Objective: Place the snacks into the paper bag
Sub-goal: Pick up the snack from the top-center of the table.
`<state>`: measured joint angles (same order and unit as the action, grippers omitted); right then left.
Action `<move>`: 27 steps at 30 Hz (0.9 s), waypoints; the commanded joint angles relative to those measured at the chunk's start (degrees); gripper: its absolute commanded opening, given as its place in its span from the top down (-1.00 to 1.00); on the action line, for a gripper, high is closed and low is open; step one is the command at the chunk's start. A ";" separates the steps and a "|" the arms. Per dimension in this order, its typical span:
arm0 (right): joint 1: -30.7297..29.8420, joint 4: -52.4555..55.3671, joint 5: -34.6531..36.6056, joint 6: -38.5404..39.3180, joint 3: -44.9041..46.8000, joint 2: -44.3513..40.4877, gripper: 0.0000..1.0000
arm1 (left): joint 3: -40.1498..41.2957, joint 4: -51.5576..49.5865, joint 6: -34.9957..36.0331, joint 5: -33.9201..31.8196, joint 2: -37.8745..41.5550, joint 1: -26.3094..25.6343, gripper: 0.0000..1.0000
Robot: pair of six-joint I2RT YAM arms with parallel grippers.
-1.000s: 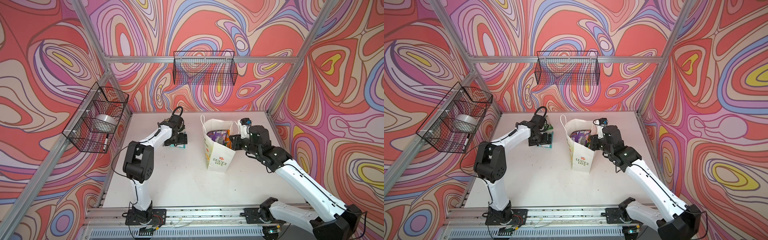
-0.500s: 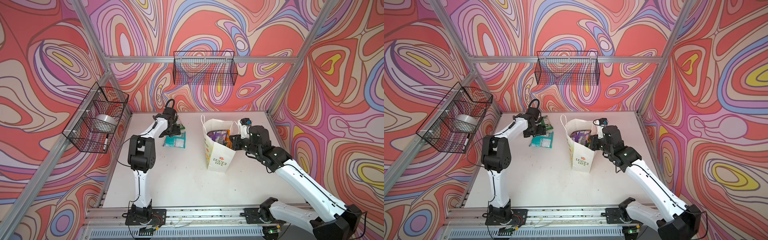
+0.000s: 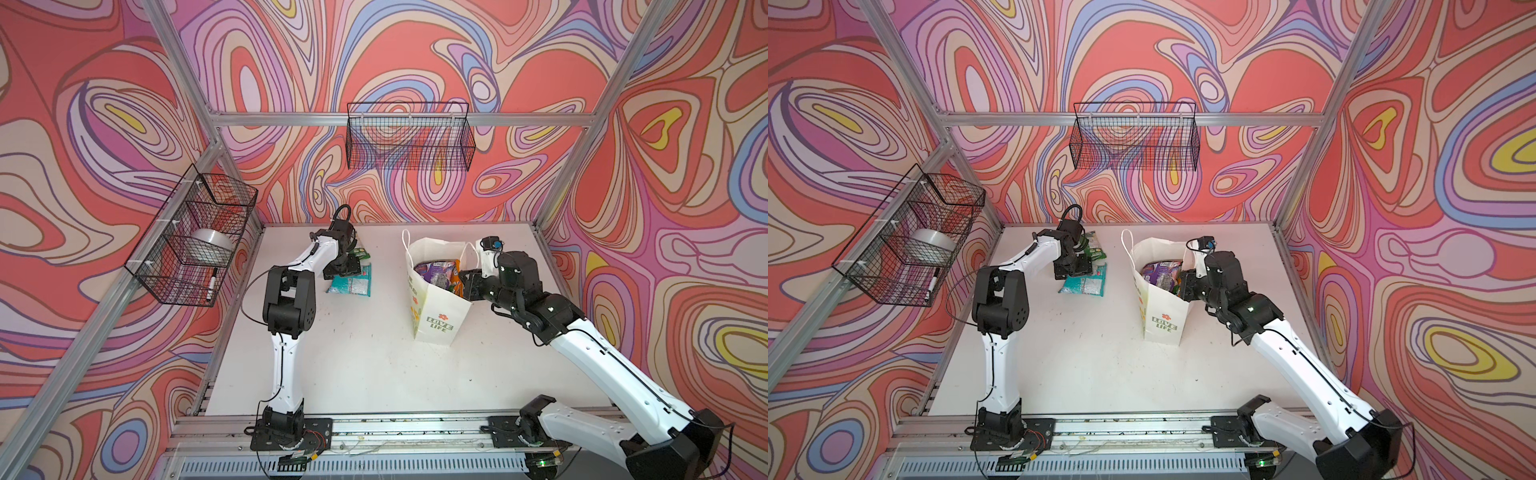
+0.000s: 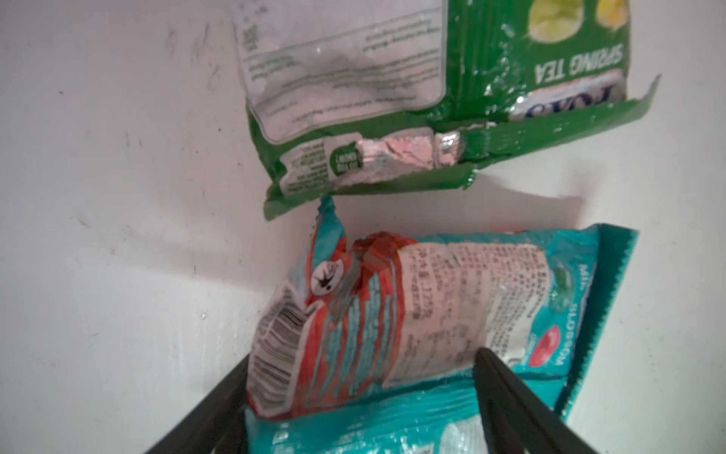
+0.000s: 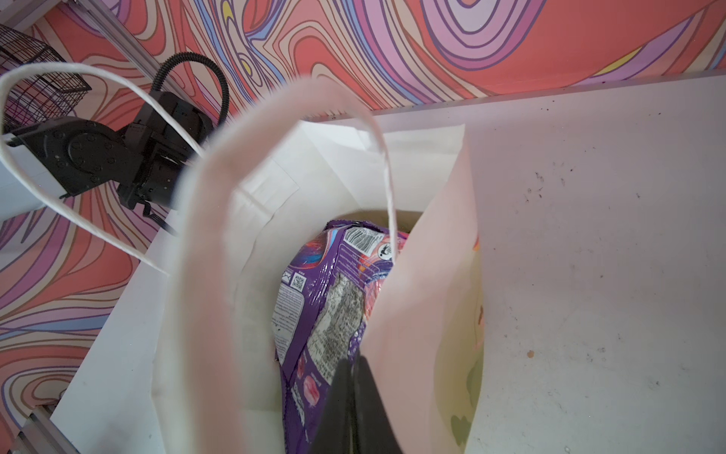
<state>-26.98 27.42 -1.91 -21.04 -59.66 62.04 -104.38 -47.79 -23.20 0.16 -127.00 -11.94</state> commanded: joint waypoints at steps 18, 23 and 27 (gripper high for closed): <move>-0.18 0.63 1.64 0.22 1.39 -0.52 1.00 | 9.31 -0.19 -8.57 2.34 8.01 0.17 0.92; -0.18 0.53 1.47 0.25 1.47 -0.26 1.00 | 11.33 -1.06 -10.81 2.54 12.05 0.17 1.00; -0.18 0.62 1.79 0.23 1.43 -0.33 1.00 | 13.68 -0.54 -12.06 3.73 16.15 0.17 1.00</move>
<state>-26.98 27.00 -1.26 -21.04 -59.31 62.02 -91.70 -46.96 -33.10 2.81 -115.07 -11.94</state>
